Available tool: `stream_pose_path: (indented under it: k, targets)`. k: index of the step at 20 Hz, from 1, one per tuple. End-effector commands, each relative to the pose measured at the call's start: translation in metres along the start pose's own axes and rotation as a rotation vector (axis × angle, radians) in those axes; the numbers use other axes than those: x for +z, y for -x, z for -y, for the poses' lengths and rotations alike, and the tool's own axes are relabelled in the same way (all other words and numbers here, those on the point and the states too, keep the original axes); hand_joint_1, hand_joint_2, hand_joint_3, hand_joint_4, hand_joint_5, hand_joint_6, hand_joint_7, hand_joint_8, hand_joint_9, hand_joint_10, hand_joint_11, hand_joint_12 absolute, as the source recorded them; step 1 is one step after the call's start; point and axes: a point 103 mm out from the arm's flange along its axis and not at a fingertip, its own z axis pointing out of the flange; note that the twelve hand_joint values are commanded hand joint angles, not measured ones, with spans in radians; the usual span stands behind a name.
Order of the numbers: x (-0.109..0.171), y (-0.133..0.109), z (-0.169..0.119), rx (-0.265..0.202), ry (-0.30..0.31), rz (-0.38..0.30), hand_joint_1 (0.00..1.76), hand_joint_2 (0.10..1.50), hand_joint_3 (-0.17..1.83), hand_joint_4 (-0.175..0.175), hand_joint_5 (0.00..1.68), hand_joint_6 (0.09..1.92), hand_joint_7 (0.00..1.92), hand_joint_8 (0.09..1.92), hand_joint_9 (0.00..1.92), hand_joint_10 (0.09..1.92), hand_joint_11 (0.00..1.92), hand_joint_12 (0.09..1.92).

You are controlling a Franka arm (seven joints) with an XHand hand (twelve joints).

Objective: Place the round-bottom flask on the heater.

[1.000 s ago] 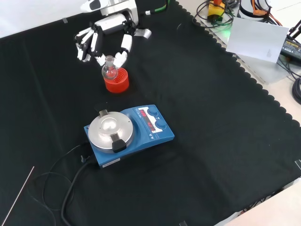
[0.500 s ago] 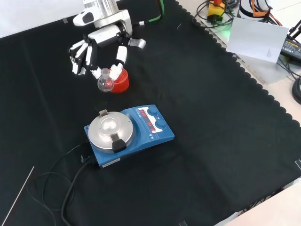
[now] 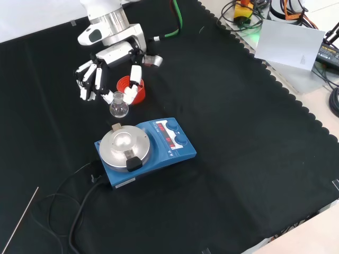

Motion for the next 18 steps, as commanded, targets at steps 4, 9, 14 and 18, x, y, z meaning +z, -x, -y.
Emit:
stream_pose_path:
  k: [4, 9, 14, 18]
  targets:
    - [0.015, -0.007, -0.005, 0.008, -0.022, -0.078, 1.08, 0.74, 0.64, 0.172, 1.11, 0.94, 0.41, 0.55, 0.55, 0.56, 0.08, 1.34]
    - [0.023, -0.008, -0.008, 0.012, -0.027, -0.085, 1.08, 0.74, 0.65, 0.172, 1.11, 0.94, 0.41, 0.55, 0.55, 0.56, 0.08, 1.34]
    - [0.028, -0.01, -0.01, 0.004, -0.029, -0.079, 1.08, 0.74, 0.65, 0.172, 1.11, 0.94, 0.41, 0.55, 0.55, 0.56, 0.08, 1.34]
    - [0.033, -0.014, -0.012, 0.001, -0.023, -0.07, 1.08, 0.74, 0.65, 0.172, 1.11, 0.94, 0.42, 0.55, 0.55, 0.56, 0.08, 1.34]
